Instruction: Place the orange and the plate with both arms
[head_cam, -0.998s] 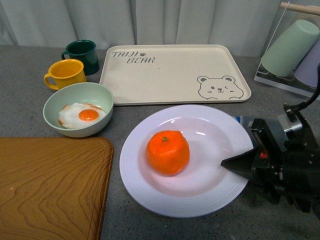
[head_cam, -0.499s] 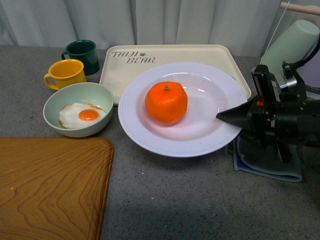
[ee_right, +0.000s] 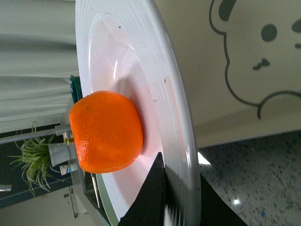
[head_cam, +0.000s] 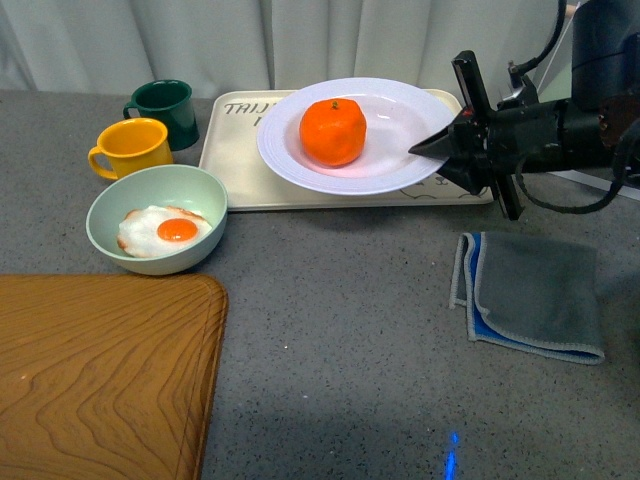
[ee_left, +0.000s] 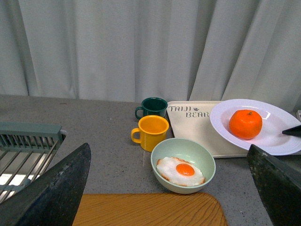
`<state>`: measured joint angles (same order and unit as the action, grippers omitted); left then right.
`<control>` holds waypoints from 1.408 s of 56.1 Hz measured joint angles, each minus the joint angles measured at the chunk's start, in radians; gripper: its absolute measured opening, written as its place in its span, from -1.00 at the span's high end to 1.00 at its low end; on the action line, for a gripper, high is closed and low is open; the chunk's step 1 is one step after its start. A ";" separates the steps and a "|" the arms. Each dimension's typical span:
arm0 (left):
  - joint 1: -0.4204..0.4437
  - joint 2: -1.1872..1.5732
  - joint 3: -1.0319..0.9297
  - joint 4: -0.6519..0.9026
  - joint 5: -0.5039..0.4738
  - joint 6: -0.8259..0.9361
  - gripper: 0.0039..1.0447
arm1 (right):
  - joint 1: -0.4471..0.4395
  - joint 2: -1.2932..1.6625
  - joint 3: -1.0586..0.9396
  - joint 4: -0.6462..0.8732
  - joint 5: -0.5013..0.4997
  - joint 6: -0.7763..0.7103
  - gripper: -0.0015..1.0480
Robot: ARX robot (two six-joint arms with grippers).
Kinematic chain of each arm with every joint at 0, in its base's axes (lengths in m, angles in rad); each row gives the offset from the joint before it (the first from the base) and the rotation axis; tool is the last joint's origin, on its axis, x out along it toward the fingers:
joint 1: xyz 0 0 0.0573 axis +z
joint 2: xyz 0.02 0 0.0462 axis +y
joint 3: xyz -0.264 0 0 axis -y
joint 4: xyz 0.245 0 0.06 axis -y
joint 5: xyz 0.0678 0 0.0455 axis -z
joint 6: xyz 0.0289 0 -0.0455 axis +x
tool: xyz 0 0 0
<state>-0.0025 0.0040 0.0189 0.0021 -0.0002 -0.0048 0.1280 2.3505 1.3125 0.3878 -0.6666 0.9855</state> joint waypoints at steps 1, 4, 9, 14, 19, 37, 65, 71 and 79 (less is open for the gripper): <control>0.000 0.000 0.000 0.000 0.000 0.000 -0.88 | 0.000 0.006 0.013 -0.008 0.000 -0.001 0.93; 0.000 0.000 0.000 0.000 0.000 0.000 -0.88 | 0.003 0.038 0.072 -0.051 0.000 -0.011 0.93; 0.000 0.000 0.000 0.000 0.000 0.000 -0.88 | 0.006 0.087 0.161 -0.109 0.002 -0.014 0.93; 0.000 0.000 0.000 0.000 0.000 0.000 -0.88 | 0.013 0.134 0.245 -0.170 0.011 -0.027 0.93; 0.000 0.000 0.000 0.000 0.000 0.000 -0.88 | 0.018 0.159 0.297 -0.227 0.013 -0.048 0.93; 0.000 0.000 0.000 0.000 0.000 0.000 -0.88 | 0.030 0.181 0.350 -0.309 0.039 -0.142 0.42; 0.000 0.000 0.000 0.000 0.000 0.000 -0.88 | -0.016 -0.122 -0.017 -0.089 0.328 -0.552 -0.75; 0.000 0.000 0.000 0.000 0.000 0.000 -0.88 | -0.015 -0.257 -0.369 0.571 0.736 -0.843 -0.31; 0.000 0.000 0.000 0.000 0.000 0.000 -0.88 | -0.044 -0.473 -0.667 0.868 0.754 -0.958 0.30</control>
<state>-0.0025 0.0040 0.0189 0.0021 -0.0002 -0.0048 0.0837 1.8774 0.6453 1.2560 0.0872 0.0280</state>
